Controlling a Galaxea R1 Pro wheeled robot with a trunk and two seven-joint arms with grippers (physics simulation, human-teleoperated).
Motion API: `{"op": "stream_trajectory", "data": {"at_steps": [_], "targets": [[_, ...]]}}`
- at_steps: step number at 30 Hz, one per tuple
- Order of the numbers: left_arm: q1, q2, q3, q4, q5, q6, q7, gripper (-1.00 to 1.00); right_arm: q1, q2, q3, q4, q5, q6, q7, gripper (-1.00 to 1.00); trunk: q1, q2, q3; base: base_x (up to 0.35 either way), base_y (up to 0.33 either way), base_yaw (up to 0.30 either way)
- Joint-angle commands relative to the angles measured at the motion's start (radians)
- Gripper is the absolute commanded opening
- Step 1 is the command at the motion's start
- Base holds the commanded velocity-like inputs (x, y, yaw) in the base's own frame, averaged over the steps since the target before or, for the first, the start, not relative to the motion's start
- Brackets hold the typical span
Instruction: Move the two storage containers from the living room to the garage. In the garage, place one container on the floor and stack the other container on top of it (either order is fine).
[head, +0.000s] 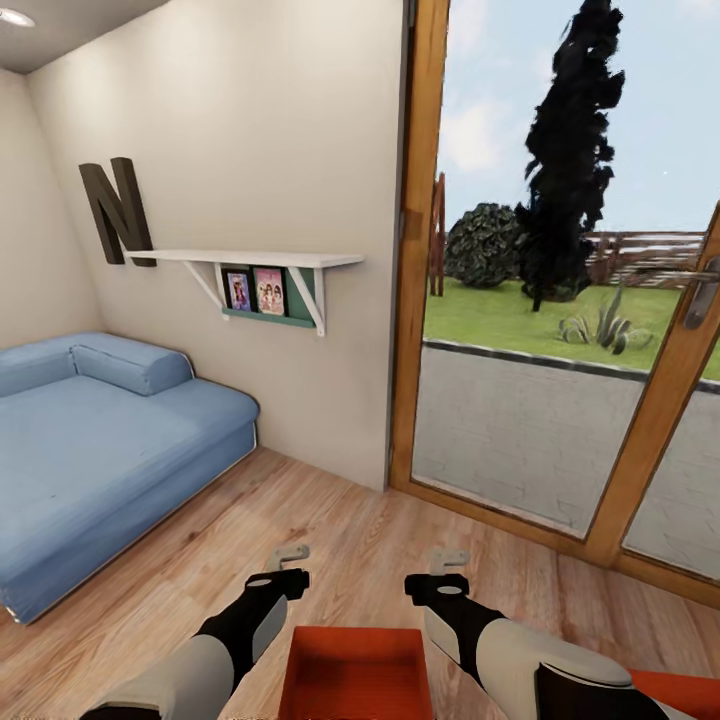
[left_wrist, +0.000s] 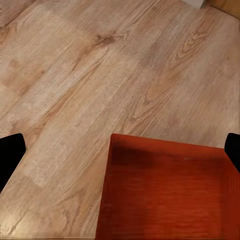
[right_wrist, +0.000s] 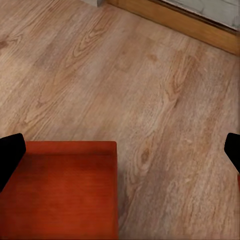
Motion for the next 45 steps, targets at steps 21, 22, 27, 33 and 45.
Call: {"op": "stream_trajectory", "data": {"at_steps": [21, 22, 27, 33, 45], "targets": [[0.0, 0.024, -0.009, 0.013, 0.002, 0.007, 0.0, 1.0, 0.001, 0.0, 0.008, -0.002, -0.015, -0.103, -0.003, 1.0, 0.0, -0.001, -0.024, 0.0, 0.0, 0.078], [0.0, 0.024, -0.009, 0.013, 0.002, 0.007, -0.001, 1.0, 0.001, 0.0, 0.007, -0.002, -0.015, -0.105, -0.003, 1.0, 0.0, -0.001, -0.024, 0.0, 0.0, -0.251], [0.0, 0.025, -0.009, 0.013, 0.002, 0.007, 0.0, 1.0, 0.001, 0.0, 0.007, -0.001, -0.015, -0.108, -0.003, 1.0, 0.0, -0.001, -0.024, 0.0, 0.0, -0.274], [0.0, 0.025, -0.01, 0.013, 0.002, 0.006, 0.0, 1.0, 0.001, 0.0, 0.007, -0.001, -0.015, -0.111, -0.003, 1.0, 0.0, -0.001, -0.024, 0.0, 0.0, -0.229], [0.0, 0.026, -0.01, 0.013, 0.002, 0.005, -0.001, 1.0, 0.001, 0.0, 0.007, -0.002, -0.015, -0.111, -0.004, 1.0, 0.0, -0.001, -0.024, 0.0, 0.0, -0.024]]}}
